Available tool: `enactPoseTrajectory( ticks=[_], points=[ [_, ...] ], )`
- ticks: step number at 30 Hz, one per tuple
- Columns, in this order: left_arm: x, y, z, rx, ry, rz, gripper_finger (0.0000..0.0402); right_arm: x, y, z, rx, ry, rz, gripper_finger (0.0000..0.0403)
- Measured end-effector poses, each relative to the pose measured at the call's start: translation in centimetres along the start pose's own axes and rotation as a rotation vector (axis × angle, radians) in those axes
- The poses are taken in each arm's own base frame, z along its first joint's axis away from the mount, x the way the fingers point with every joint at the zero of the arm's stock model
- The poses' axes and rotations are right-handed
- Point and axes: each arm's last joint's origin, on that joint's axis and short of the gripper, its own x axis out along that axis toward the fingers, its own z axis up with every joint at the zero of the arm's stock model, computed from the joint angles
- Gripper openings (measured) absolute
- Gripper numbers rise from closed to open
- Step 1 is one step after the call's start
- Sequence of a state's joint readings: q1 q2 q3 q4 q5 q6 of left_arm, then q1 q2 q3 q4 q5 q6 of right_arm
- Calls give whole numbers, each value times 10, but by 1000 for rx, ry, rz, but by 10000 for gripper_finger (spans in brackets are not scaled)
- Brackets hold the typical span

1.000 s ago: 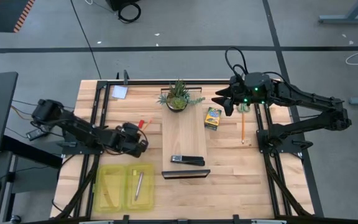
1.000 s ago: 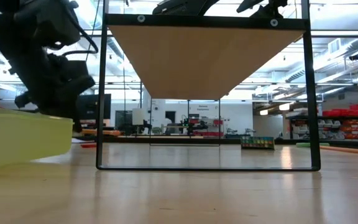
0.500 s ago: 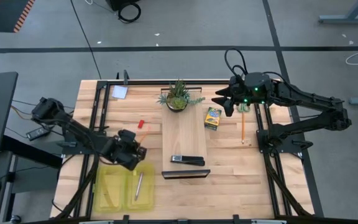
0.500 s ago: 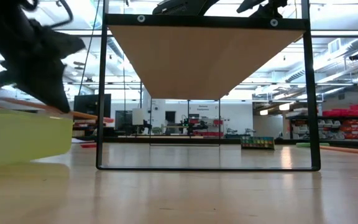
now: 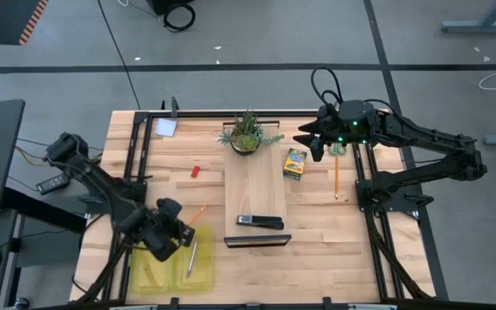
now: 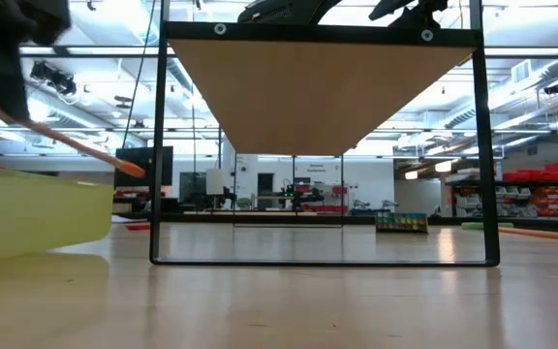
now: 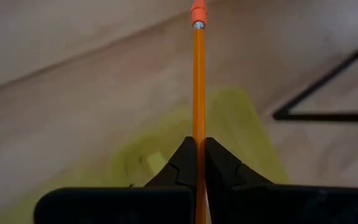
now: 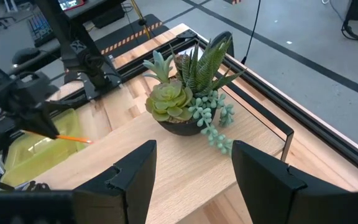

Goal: Pack school essentials
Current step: Put the left orange pencil into the yellow supply box

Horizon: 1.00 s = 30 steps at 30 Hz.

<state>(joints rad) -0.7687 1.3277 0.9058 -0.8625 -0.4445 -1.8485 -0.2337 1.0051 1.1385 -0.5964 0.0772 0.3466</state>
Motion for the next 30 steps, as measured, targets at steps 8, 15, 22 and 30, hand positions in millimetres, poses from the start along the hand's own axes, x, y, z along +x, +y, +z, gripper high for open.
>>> enactPoseTrajectory(
  ticks=[8,15,22,30],
  points=[
    [-29,-6,-16,19,131,-7,11,0,0,0,-6,0,0,216],
    [-35,-5,-28,-26,251,2,11,0,0,0,-10,0,0,216],
    [-33,-4,-30,-122,275,44,14,0,0,0,-8,0,0,216],
    [-13,-7,-42,-171,283,155,15,0,0,0,-6,0,0,216]
  ],
)
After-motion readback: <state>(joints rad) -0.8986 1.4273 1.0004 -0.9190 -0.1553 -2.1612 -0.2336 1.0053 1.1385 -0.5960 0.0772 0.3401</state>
